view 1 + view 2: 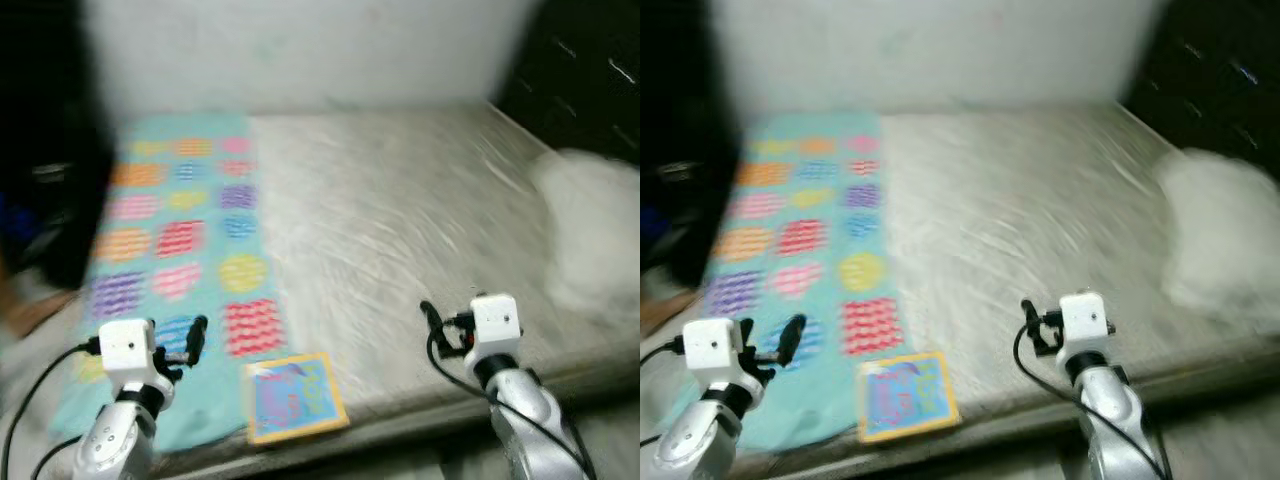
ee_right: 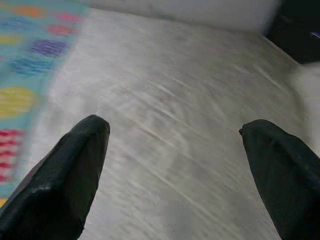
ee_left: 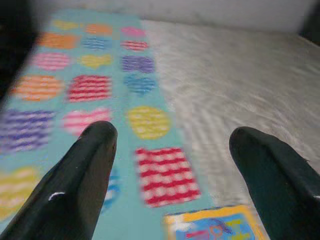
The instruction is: Clean up the room
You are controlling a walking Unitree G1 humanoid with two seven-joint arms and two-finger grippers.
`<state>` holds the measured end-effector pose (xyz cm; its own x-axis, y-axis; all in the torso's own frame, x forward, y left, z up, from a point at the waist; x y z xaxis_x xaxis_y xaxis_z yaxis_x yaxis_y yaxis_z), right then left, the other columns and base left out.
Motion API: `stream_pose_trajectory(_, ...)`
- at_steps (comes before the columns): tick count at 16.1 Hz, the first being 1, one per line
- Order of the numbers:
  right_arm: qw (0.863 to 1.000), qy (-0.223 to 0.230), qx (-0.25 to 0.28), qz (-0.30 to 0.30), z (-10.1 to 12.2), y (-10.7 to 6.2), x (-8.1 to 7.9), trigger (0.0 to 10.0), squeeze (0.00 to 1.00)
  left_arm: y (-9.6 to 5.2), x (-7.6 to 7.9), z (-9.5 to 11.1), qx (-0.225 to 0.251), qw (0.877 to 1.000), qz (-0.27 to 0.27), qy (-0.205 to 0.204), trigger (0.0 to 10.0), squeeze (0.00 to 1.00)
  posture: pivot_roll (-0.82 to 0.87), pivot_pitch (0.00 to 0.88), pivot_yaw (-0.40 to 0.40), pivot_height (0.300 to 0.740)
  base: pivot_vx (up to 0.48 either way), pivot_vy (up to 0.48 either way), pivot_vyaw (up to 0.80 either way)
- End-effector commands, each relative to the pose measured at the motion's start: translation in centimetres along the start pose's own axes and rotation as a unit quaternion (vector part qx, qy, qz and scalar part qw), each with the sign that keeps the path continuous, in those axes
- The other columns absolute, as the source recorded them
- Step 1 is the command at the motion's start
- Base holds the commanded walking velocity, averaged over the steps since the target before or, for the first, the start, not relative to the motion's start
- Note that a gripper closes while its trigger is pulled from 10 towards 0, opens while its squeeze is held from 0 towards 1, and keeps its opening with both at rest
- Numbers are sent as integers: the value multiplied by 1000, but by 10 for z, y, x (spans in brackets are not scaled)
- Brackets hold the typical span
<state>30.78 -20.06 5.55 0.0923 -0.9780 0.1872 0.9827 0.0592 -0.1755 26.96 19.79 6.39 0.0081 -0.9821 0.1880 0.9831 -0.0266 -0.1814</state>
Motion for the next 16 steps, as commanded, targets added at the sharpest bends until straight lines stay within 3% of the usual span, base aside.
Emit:
stream_pose_trajectory(1,1000,0,6,-3,5,2,2,10000,0,-1,5,-1,-3,1000,-9,1,10000,0,-89,0,9,740,0,0,-800)
stream_pose_trajectory(5,1000,-8,11,-4,9,5,2,10000,0,5,12,1,3,1000,-17,-1,10000,0,-90,0,6,740,0,0,-800)
stream_pose_trajectory(16,999,-9,31,-1,22,15,-2,10000,0,9,19,2,8,1000,-23,-16,10000,0,-92,0,4,740,0,0,-73)
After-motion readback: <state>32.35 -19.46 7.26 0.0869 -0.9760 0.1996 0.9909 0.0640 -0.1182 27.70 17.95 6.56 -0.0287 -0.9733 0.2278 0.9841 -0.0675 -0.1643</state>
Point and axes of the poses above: a point about 5 cm out from each wrist's last joint towards the gripper, its own y axis pointing out of the wrist towards the gripper, its own z axis along the axis of the wrist's last joint, x = y × z, the point moved 5 cm from there along y, pointing out of the wrist towards the gripper, and after that the axes turned 2 degrees about -y, right-handed, at the moved point
